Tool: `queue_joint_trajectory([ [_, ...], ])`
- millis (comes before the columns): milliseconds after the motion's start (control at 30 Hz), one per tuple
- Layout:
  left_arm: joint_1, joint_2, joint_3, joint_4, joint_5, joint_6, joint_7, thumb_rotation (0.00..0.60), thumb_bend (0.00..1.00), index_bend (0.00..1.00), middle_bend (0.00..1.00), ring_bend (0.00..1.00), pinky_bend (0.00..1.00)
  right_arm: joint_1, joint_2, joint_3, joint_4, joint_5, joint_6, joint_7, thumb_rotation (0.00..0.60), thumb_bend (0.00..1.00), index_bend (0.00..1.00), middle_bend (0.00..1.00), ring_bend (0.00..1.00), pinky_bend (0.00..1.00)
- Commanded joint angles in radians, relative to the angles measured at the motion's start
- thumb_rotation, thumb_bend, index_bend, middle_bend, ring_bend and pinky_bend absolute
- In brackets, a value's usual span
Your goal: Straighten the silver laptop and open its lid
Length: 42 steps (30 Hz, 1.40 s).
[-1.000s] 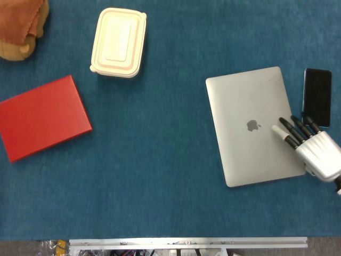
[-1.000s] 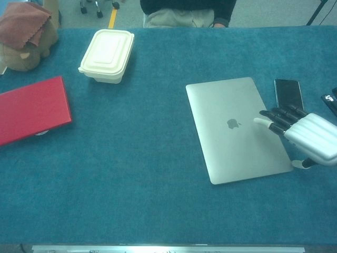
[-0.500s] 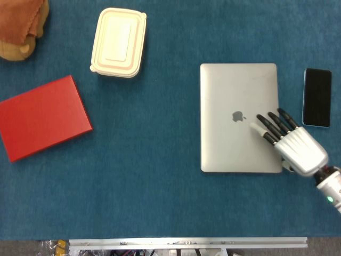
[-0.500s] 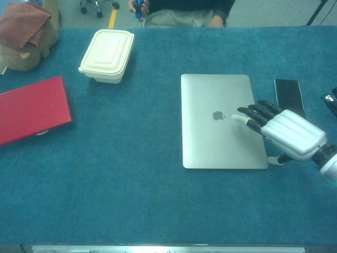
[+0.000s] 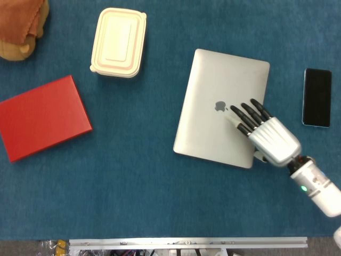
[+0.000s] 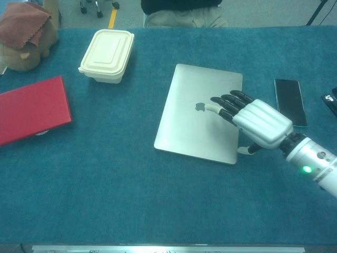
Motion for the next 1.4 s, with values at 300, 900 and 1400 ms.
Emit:
queue_joint_trajectory([
  [300, 0.006, 0.001, -0.003, 0.005, -0.007, 0.003, -0.007, 0.6, 0.14, 0.01, 0.0, 0.0, 0.0, 0.057, -0.071, 0.047, 0.005, 0.036, -0.028, -0.021, 0.6, 0.09, 0.0, 0.0, 0.0, 0.02],
  [900, 0.017, 0.002, -0.005, 0.011, -0.01, 0.016, -0.012, 0.6, 0.14, 0.01, 0.0, 0.0, 0.0, 0.176, -0.218, 0.121, 0.05, 0.081, -0.079, -0.064, 0.6, 0.09, 0.0, 0.0, 0.0, 0.02],
  [1400, 0.023, 0.015, -0.007, 0.004, -0.008, 0.022, -0.013, 0.6, 0.14, 0.01, 0.0, 0.0, 0.0, 0.259, -0.27, 0.192, -0.01, 0.189, -0.151, -0.09, 0.6, 0.09, 0.0, 0.0, 0.0, 0.02],
])
